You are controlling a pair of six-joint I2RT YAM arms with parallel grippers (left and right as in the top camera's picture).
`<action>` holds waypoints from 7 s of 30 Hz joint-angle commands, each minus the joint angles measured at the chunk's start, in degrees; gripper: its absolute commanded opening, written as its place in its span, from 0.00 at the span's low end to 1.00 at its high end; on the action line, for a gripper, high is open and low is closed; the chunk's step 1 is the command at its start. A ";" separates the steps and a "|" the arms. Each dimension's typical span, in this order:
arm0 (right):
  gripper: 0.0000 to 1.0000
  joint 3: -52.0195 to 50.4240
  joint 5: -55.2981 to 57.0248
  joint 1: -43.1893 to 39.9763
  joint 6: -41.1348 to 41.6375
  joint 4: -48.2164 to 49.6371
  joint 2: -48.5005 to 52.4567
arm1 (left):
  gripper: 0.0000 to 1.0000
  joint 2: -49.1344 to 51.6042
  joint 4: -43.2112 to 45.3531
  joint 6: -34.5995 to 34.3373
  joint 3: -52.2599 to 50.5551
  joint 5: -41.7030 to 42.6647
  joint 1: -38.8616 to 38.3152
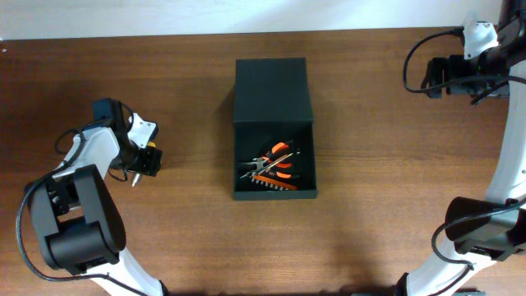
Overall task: Pack container
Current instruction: 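Lower the left gripper and grasp the yellow-black screwdriver handle, then carry the screwdriver into the box and release it, then move both grippers to the upright box lid edges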
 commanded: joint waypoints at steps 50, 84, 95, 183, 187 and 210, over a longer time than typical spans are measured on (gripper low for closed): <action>0.99 -0.20 -0.13 0.04 0.44 -0.68 0.09 | 0.02 4.72 -2.16 -0.13 -1.46 -2.56 0.33; 0.99 -0.20 -1.68 0.04 0.48 -1.92 0.09 | 0.02 -2.05 -27.98 21.40 34.95 -0.17 -49.96; 0.99 -0.20 -1.66 0.04 0.46 -1.97 0.09 | 0.01 8.68 -27.52 21.35 34.82 2.60 -47.43; 0.11 -0.20 -25.05 14.29 1.90 9.60 33.90 | 0.02 39.78 -35.98 5.86 62.34 32.41 -17.25; 0.12 -0.20 -26.05 15.26 1.92 10.01 34.23 | 0.02 39.78 -34.27 5.86 62.36 32.39 -18.75; 0.13 0.22 -27.12 19.89 2.93 13.53 40.48 | 0.02 39.78 -32.24 4.13 62.71 34.14 -21.09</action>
